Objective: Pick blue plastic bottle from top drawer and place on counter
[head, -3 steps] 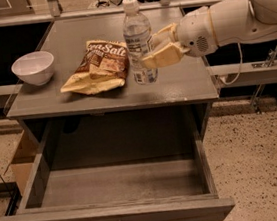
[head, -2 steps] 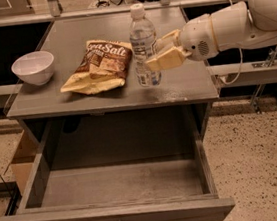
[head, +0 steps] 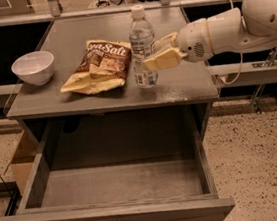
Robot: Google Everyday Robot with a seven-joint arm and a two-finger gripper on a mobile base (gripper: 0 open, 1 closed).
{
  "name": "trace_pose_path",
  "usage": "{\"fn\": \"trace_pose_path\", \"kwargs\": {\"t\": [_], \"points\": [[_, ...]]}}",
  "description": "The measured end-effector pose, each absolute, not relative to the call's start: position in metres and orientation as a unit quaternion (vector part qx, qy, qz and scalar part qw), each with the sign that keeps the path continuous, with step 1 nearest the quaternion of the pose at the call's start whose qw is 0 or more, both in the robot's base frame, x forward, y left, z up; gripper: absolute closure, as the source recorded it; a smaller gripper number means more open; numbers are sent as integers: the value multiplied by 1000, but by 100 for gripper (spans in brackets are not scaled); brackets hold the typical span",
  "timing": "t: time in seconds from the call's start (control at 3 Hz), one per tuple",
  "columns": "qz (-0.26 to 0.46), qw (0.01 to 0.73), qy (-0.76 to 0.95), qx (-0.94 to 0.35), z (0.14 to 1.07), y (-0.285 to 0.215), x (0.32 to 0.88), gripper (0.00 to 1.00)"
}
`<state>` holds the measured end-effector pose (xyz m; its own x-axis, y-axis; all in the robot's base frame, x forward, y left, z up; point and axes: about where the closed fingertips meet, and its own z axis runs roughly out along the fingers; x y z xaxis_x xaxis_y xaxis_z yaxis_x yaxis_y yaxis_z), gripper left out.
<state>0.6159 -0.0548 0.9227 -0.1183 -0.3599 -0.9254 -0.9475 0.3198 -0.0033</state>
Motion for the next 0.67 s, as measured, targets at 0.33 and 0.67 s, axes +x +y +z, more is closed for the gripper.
{"fn": "trace_pose_path", "kwargs": {"t": [0.33,0.67], "points": [[321,484,669,-465,921,-70,642,100],[325,481,670,-463,912,-73,632,100]]}}
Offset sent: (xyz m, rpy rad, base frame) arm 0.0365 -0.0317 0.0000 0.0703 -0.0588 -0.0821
